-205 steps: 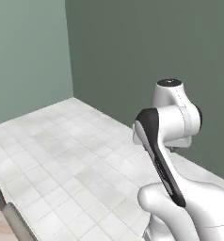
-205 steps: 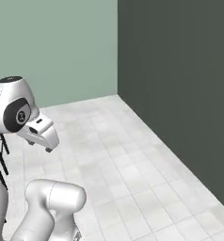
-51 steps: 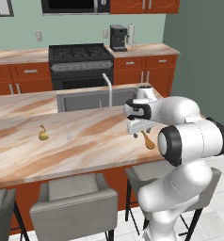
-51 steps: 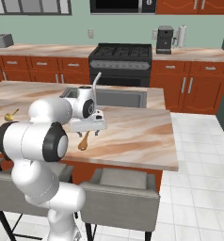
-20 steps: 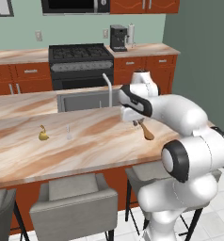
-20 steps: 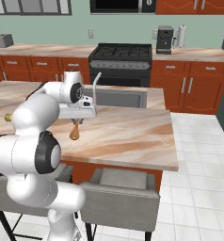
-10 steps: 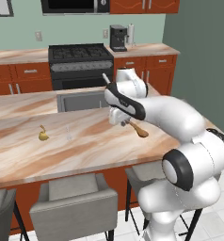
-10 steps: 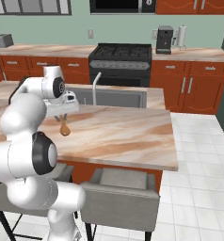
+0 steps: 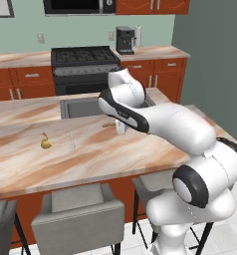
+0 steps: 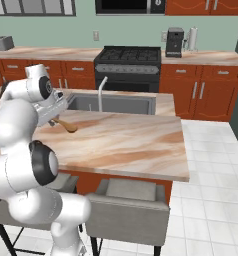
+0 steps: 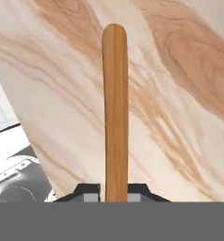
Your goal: Organize the utensils by type. Pick up the wooden spoons from the counter and place them in the open cabinet. Then pick up the metallic utensils from the counter and place them in the open drawer.
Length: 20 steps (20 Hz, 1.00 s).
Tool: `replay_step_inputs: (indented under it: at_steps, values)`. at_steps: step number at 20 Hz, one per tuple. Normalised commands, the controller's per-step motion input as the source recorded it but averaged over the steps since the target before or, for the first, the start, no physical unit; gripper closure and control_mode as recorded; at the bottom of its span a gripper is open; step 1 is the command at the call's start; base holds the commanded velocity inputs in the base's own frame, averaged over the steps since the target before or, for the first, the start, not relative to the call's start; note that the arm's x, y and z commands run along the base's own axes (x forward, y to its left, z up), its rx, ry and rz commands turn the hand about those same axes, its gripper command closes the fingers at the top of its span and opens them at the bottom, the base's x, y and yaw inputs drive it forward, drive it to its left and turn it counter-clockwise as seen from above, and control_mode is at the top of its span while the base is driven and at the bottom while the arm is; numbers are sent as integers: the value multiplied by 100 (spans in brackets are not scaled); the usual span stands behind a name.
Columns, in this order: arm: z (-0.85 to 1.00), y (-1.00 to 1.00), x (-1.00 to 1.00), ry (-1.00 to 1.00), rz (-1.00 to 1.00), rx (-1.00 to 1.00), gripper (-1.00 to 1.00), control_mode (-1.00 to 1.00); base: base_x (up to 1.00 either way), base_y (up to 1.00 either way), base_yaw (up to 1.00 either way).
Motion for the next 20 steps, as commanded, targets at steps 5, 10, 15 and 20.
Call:
replay_step_inputs:
  at_steps: [5, 10, 15, 20]
  values:
    - [2, 30, -29, 2, 64, -3, 100, -100, 0, 0, 0]
    - [0, 17, -53, 2, 28, 0, 100, -100, 0, 0, 0]
    - [0, 9, -57, 1, 1, 6, 100, -100, 0, 0, 0]
    - [3, 12, -56, -10, 0, 3, 100, -100, 0, 0, 0]
